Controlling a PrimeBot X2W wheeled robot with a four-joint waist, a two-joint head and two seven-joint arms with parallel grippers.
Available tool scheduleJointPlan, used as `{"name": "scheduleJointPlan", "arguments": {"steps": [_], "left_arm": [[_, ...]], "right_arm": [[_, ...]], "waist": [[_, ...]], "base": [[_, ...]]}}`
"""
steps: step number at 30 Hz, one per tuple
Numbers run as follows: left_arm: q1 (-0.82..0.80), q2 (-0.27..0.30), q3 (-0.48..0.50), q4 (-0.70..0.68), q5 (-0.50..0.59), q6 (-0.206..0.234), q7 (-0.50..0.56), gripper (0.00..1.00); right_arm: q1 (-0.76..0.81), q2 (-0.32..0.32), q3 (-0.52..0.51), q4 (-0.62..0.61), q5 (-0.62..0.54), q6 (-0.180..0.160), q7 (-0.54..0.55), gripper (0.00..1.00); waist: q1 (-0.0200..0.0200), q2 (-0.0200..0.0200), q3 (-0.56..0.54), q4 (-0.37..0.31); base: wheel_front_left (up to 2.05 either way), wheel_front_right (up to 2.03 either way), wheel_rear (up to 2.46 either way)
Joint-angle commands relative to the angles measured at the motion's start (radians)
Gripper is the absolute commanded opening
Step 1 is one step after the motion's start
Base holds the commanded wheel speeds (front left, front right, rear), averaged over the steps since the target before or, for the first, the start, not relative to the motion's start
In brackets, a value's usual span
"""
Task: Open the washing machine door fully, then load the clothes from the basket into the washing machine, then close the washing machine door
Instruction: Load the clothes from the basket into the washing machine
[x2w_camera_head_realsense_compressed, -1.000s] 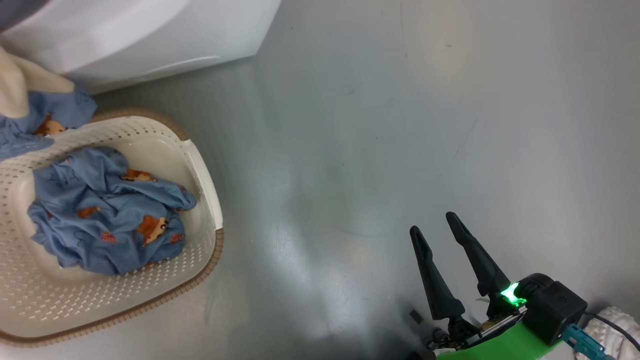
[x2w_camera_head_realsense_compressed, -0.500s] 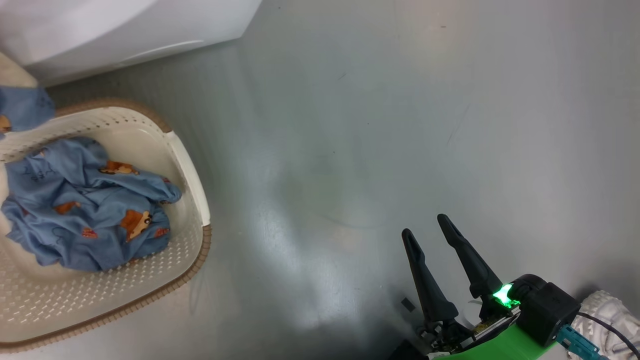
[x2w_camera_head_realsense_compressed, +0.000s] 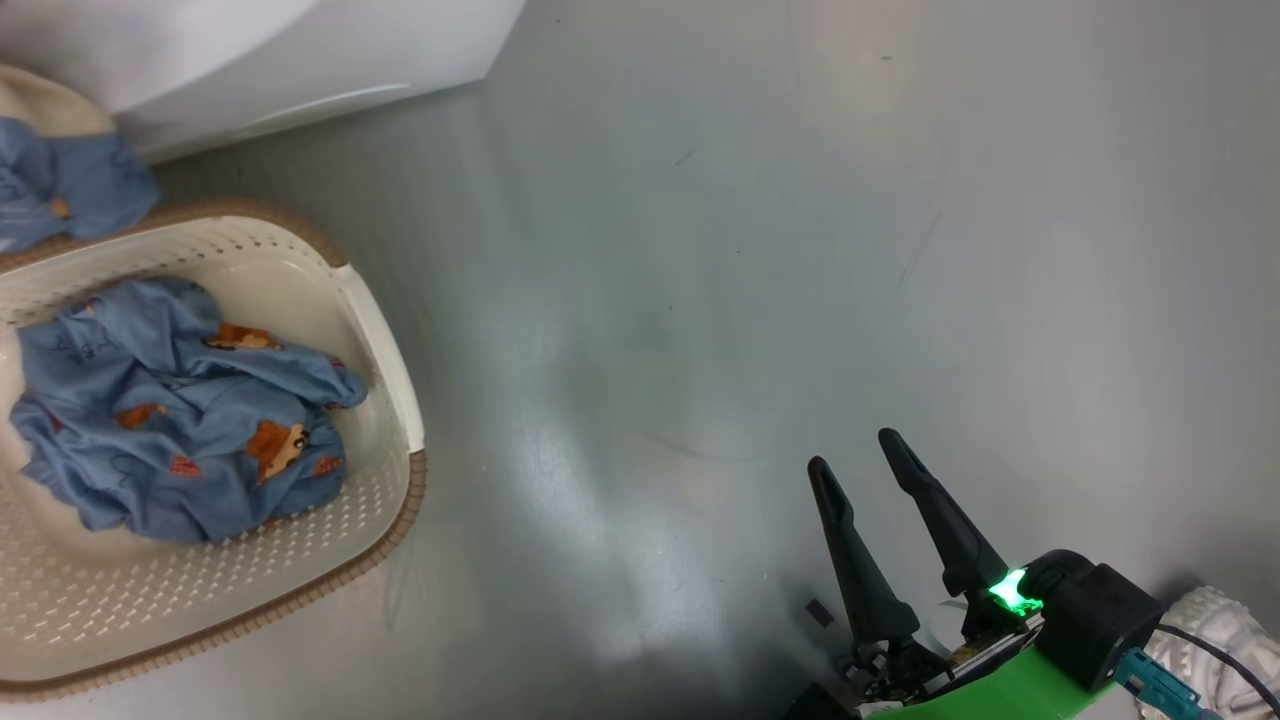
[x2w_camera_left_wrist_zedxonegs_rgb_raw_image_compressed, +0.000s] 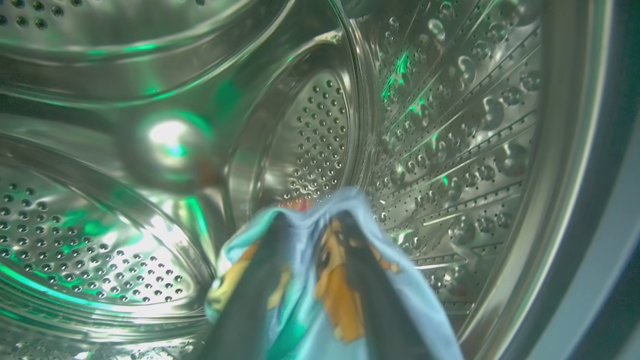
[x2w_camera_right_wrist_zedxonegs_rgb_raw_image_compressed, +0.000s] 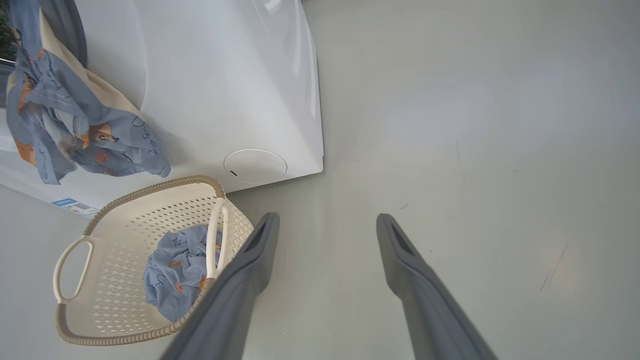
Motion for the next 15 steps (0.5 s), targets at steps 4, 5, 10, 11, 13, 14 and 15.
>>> {"name": "scheduleJointPlan", "arguments": {"steps": [4, 5, 10, 11, 13, 14, 15], "left_arm": [[0.023, 0.048, 0.005, 0.032, -0.026, 0.002, -0.005, 1.00], [0.023, 0.046, 0.000, 0.040, -0.031, 0.002, -0.005, 1.00], [0.038, 0.028, -0.016, 0.064, -0.053, 0.002, -0.005, 1.00], [0.044, 0.024, -0.015, 0.064, -0.056, 0.002, -0.005, 1.00], [0.059, 0.017, -0.011, 0.063, -0.061, 0.002, -0.005, 1.00], [0.066, 0.014, -0.011, 0.064, -0.064, 0.002, -0.005, 1.00], [0.072, 0.010, -0.007, 0.062, -0.068, 0.002, -0.005, 1.00]], "right_arm": [[0.007, -0.009, 0.008, -0.006, 0.016, 0.002, -0.005, 1.00], [0.003, -0.009, 0.005, -0.004, 0.016, 0.002, -0.005, 1.00], [-0.015, -0.009, -0.011, 0.003, 0.013, 0.002, -0.005, 1.00], [-0.020, -0.009, -0.015, 0.003, 0.012, 0.002, -0.005, 1.00], [-0.030, -0.009, -0.024, 0.003, 0.011, 0.002, -0.005, 1.00], [-0.035, -0.009, -0.028, 0.004, 0.009, 0.002, -0.005, 1.00], [-0.039, -0.009, -0.033, 0.005, 0.008, 0.002, -0.005, 1.00]], "waist": [[0.0000, 0.0000, -0.010, 0.024], [0.0000, 0.0000, -0.011, 0.029], [0.0000, 0.0000, -0.024, 0.057], [0.0000, 0.0000, -0.025, 0.063], [0.0000, 0.0000, -0.029, 0.077], [0.0000, 0.0000, -0.030, 0.082], [0.0000, 0.0000, -0.032, 0.090]], "base": [[0.00, 0.00, 0.00], [0.00, 0.00, 0.00], [0.00, 0.00, 0.00], [0.00, 0.00, 0.00], [0.00, 0.00, 0.00], [0.00, 0.00, 0.00], [0.00, 0.00, 0.00]]}}
